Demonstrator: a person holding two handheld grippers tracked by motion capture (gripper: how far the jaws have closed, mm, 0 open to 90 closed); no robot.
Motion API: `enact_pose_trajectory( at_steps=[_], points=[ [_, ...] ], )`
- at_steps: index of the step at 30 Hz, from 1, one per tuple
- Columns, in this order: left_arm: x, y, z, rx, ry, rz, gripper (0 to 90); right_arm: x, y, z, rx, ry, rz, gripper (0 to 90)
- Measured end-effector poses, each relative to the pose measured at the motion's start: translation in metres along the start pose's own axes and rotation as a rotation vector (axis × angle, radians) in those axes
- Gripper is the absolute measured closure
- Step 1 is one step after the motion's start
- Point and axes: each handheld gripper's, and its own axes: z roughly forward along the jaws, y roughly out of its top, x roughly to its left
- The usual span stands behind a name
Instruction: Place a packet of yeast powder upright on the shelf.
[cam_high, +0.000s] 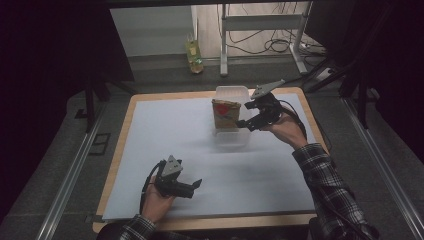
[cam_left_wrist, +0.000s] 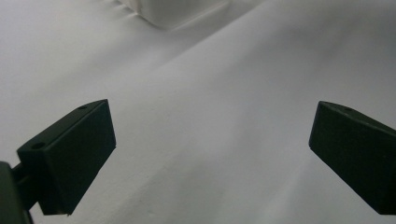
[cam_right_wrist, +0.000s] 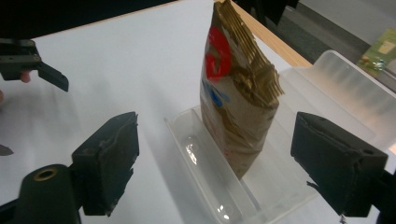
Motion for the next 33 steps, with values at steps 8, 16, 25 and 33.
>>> enact_pose_trajectory(
  at_steps=[8, 16, 25, 33],
  points=[
    [0.0, 0.0, 0.0, 0.01, 0.006, -0.002, 0.0, 0.004, -0.006, -0.008, -0.014, -0.006, 0.022, 13.0],
    [0.0, 0.001, 0.0, 0.014, 0.005, -0.005, 0.0, 0.011, -0.013, -0.016, -0.022, -0.006, 0.028, 10.1],
    [0.001, 0.001, -0.001, 0.009, -0.006, -0.012, 0.1, 0.021, -0.024, -0.021, -0.013, -0.012, 0.031, 7.3],
    [0.0, 0.001, -0.001, 0.006, -0.013, -0.008, 0.3, 0.031, -0.037, -0.021, -0.027, 0.01, 0.045, 4.7]
  ],
)
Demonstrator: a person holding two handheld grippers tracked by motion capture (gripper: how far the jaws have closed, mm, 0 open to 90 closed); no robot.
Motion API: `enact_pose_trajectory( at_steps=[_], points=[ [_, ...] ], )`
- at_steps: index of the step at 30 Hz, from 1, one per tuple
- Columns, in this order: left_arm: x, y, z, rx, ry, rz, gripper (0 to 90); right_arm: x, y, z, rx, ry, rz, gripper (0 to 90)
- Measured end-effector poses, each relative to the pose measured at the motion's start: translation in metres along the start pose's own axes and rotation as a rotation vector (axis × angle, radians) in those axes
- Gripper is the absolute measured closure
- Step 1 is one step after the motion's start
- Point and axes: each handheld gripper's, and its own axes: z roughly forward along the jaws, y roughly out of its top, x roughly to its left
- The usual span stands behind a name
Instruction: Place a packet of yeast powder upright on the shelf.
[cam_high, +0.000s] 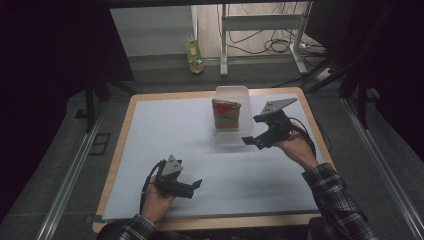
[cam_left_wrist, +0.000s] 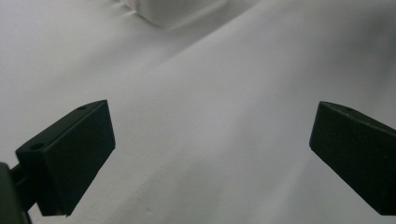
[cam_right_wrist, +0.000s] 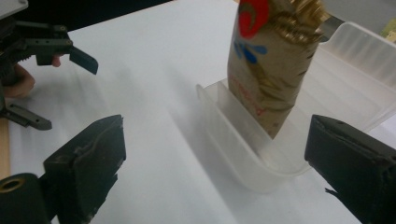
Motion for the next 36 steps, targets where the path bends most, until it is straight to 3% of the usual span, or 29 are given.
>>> enact_pose_trajectory(
  at_steps=[10, 20, 36],
  points=[
    [-0.001, 0.0, 0.001, 0.003, 0.001, 0.007, 0.3, 0.01, -0.018, 0.006, -0.002, 0.008, 0.019, 1.7],
    [-0.001, 0.0, 0.001, 0.003, -0.001, 0.008, 0.3, 0.02, -0.038, 0.012, -0.014, 0.033, 0.068, 0.0],
    [0.0, 0.0, 0.0, -0.005, -0.005, 0.01, 0.3, 0.036, -0.053, -0.001, -0.038, 0.013, 0.065, 0.0]
  ],
)
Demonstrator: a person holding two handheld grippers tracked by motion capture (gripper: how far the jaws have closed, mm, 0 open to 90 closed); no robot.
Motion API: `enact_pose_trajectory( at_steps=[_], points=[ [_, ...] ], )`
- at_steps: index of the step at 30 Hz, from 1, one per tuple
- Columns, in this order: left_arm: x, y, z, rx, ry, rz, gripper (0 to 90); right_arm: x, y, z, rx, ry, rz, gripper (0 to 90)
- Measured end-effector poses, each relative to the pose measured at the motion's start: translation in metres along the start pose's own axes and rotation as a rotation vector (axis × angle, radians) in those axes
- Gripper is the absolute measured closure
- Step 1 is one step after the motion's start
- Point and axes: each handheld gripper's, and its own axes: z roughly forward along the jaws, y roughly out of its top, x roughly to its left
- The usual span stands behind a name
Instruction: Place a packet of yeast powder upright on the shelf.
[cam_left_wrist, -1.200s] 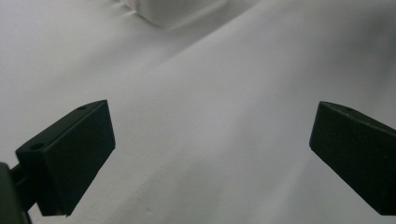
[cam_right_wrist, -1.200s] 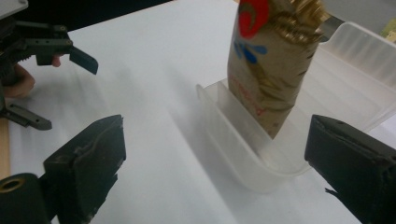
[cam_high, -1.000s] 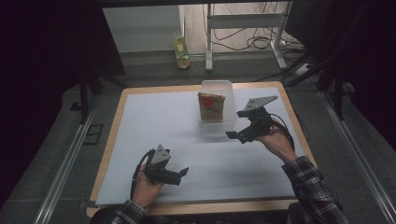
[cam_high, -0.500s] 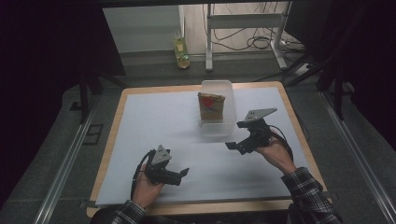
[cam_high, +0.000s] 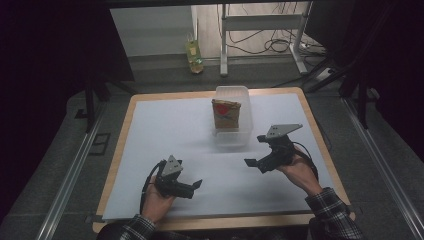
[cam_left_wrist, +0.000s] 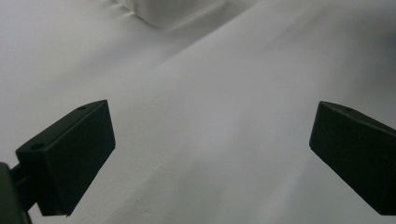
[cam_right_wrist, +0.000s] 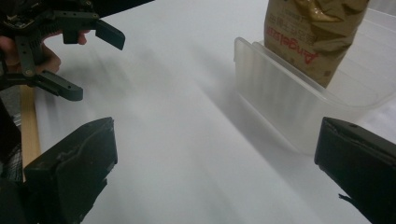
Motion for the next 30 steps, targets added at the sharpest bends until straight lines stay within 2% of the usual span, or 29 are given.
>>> enact_pose_trajectory(
  at_steps=[11, 16, 18, 30],
  points=[
    [-0.001, 0.0, 0.0, -0.002, -0.002, -0.004, 0.3, 0.007, -0.013, -0.015, 0.005, -0.039, 0.003, 0.0],
    [-0.001, 0.0, 0.0, 0.0, -0.004, -0.004, 0.3, 0.007, -0.023, -0.021, 0.022, -0.056, 0.004, 0.0],
    [0.0, 0.0, 0.0, 0.0, -0.004, -0.005, 0.3, 0.007, -0.028, -0.024, 0.031, -0.077, 0.003, 0.0],
    [-0.001, 0.0, 0.001, 0.004, -0.002, -0.001, 0.4, 0.012, -0.047, -0.035, 0.03, -0.126, 0.011, 0.0]
  ],
)
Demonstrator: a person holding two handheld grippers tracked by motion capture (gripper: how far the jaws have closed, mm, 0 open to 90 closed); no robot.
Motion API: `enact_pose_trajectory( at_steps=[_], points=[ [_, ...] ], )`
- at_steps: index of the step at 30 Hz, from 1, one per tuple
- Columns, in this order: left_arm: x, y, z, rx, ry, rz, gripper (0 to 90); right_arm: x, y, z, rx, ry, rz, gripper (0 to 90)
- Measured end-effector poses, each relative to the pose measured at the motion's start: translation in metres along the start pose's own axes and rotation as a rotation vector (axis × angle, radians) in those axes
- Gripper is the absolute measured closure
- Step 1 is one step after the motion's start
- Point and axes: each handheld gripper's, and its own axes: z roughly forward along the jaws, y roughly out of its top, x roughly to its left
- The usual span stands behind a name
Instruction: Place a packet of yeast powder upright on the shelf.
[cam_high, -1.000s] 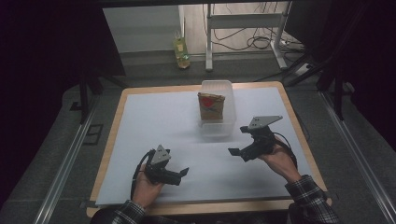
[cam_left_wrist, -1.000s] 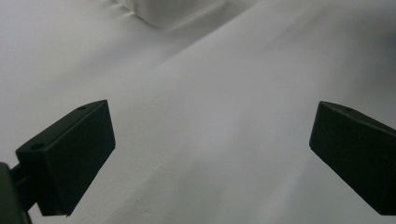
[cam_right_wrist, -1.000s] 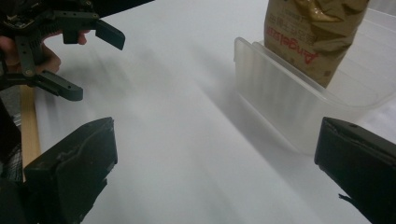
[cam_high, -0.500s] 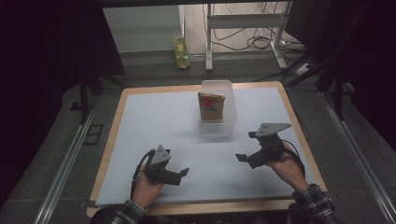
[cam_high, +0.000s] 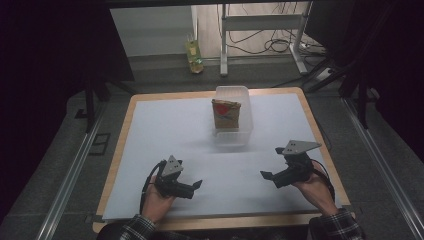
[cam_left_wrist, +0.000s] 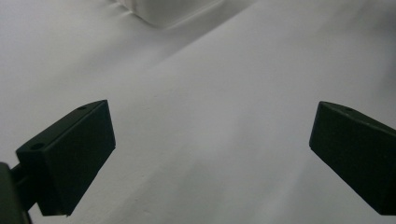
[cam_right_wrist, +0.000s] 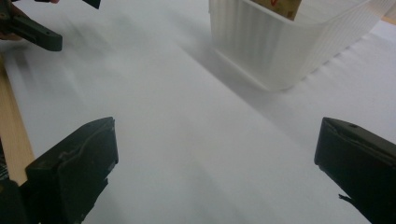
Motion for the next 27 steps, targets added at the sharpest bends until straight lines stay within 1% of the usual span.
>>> enact_pose_trajectory(
  at_steps=[5, 9, 11, 13, 16, 19, 23, 27],
  points=[
    [0.0, 0.0, 0.0, -0.003, -0.002, -0.002, 0.5, 0.001, -0.009, -0.002, 0.006, -0.018, 0.0, 0.0],
    [0.0, 0.0, 0.0, -0.001, -0.003, -0.002, 0.6, 0.0, -0.018, -0.002, 0.01, -0.03, 0.016, 0.0],
    [0.0, 0.0, 0.0, 0.0, -0.004, -0.001, 0.6, 0.0, -0.023, -0.001, 0.019, -0.046, 0.013, 0.0],
    [0.0, -0.001, 0.001, -0.001, -0.007, 0.003, 0.6, 0.001, -0.025, 0.0, 0.023, -0.051, 0.014, 0.0],
    [-0.001, -0.001, 0.002, 0.005, -0.005, 0.016, 0.7, 0.001, -0.031, 0.003, 0.046, -0.069, 0.003, 0.0],
    [-0.001, -0.002, 0.003, 0.005, -0.011, 0.018, 0.8, 0.001, -0.036, 0.005, 0.06, -0.078, -0.001, 0.0],
    [-0.001, -0.002, 0.004, 0.012, -0.017, 0.019, 0.9, 0.0, -0.044, 0.009, 0.071, -0.074, 0.014, 0.0],
    [-0.001, -0.003, 0.004, 0.011, -0.017, 0.022, 1.0, -0.003, -0.052, 0.015, 0.119, -0.079, 0.029, 0.0]
  ],
)
